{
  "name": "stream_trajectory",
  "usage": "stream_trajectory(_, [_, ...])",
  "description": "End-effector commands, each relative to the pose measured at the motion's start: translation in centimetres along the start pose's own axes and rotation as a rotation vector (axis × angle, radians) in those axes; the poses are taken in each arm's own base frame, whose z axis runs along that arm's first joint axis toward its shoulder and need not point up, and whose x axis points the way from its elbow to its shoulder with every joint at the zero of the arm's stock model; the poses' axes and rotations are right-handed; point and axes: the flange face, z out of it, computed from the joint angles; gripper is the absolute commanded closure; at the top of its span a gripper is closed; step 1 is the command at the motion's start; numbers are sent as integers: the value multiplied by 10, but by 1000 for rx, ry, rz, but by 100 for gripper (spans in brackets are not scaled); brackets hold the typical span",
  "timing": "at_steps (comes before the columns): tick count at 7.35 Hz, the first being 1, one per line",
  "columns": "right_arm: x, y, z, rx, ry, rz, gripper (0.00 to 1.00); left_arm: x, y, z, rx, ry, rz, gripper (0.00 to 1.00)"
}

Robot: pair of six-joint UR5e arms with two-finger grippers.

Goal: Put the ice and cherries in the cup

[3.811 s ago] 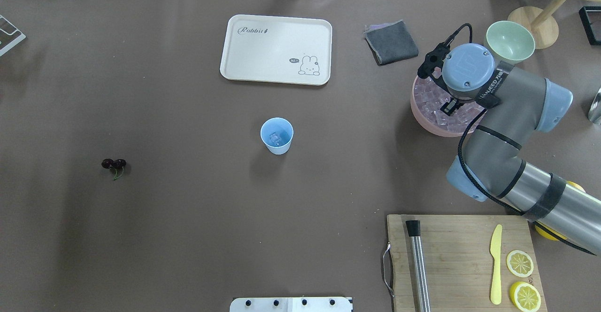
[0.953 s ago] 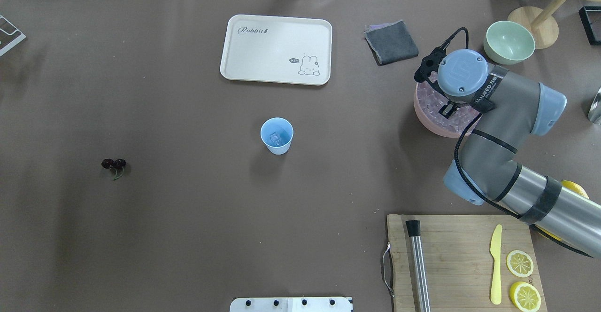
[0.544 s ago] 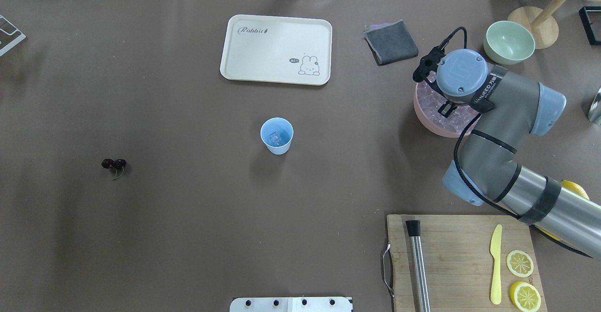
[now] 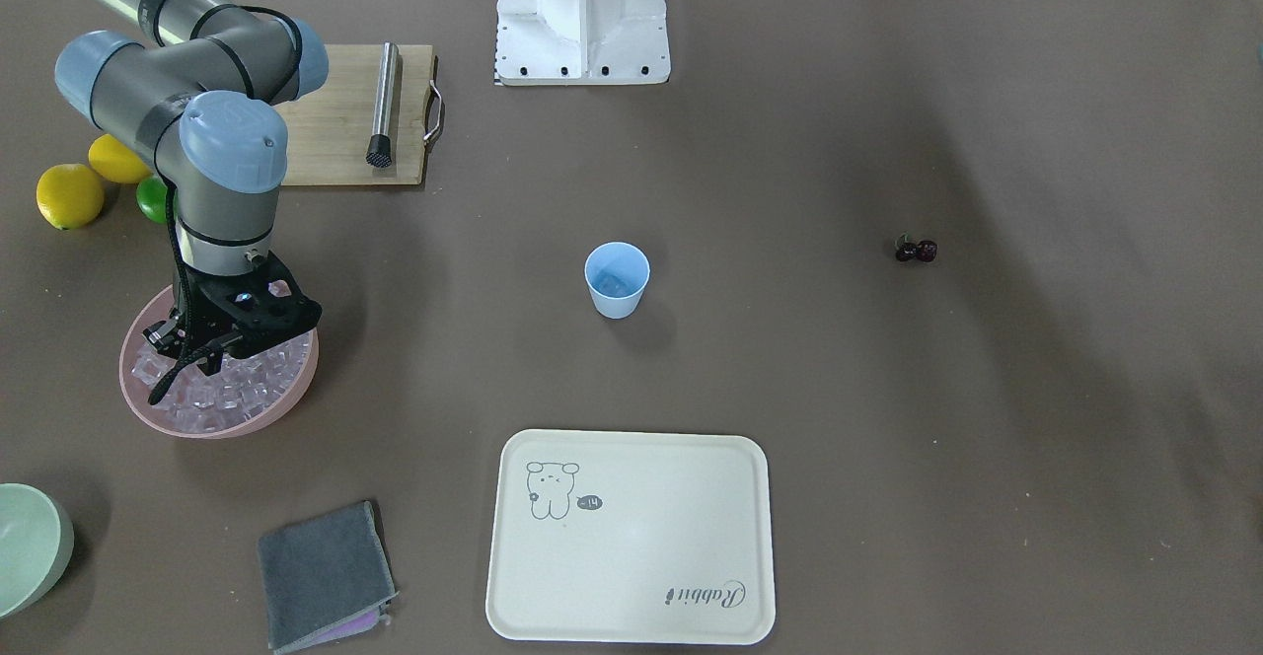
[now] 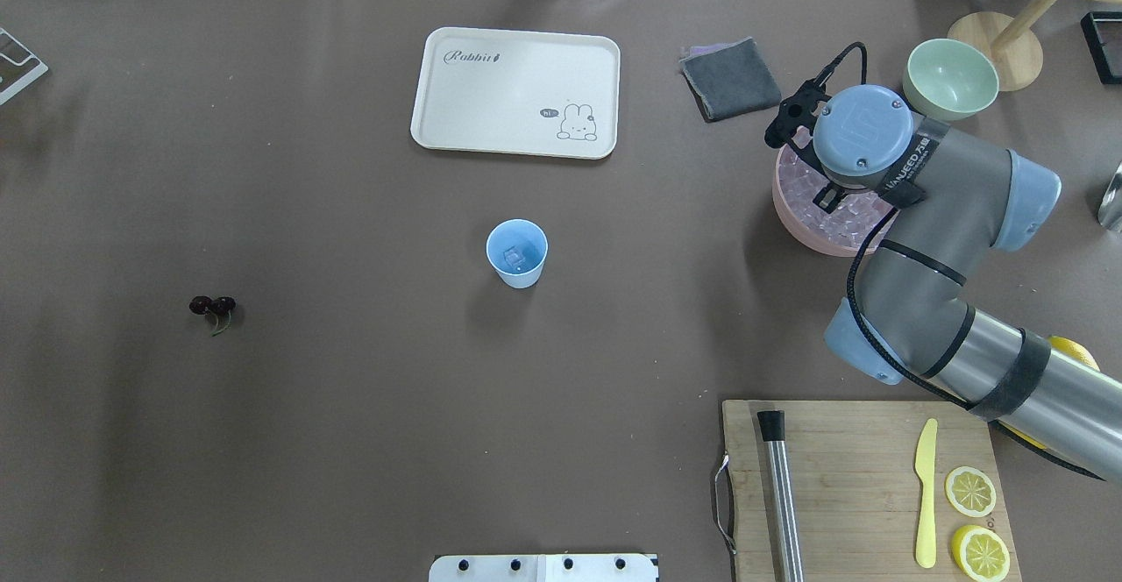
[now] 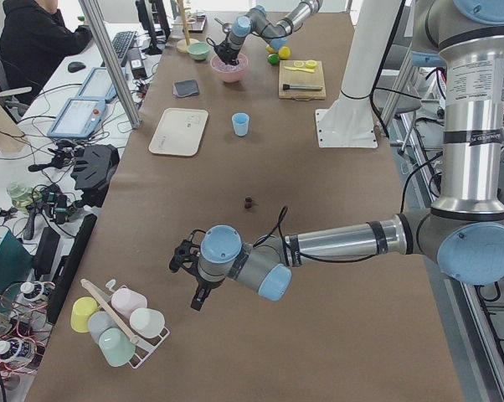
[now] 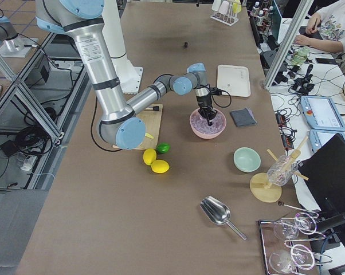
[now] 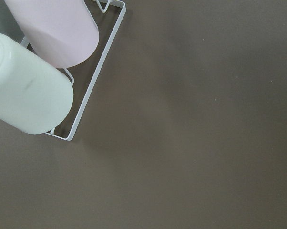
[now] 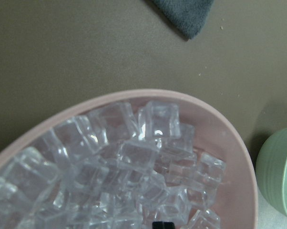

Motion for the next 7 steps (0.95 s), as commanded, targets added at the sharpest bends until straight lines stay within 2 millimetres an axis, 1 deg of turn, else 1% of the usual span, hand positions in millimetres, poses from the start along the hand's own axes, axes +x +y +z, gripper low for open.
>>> stream_trajectory(1, [7, 0, 3, -3, 7, 9, 23, 0, 1, 0, -1, -1, -2, 2])
stream_trajectory(2, [12, 0, 3, -3, 11, 14, 12, -1, 2, 1, -3, -1, -4, 2])
stream_trajectory(3, [19, 0, 3, -3, 17, 22, 9, -1, 2, 1, -3, 0, -4, 2])
stream_trajectory(4, [27, 4, 5, -11, 23, 27, 4, 0, 1, 0, -1, -1, -2, 2])
stream_trajectory(5, [30, 9, 7, -16, 25, 36, 3, 1, -1, -2, 4, -1, 2, 2])
stream_trajectory(7, [30, 23, 17, -37, 29, 35, 3, 1, -1, -1, 16, 0, 14, 2])
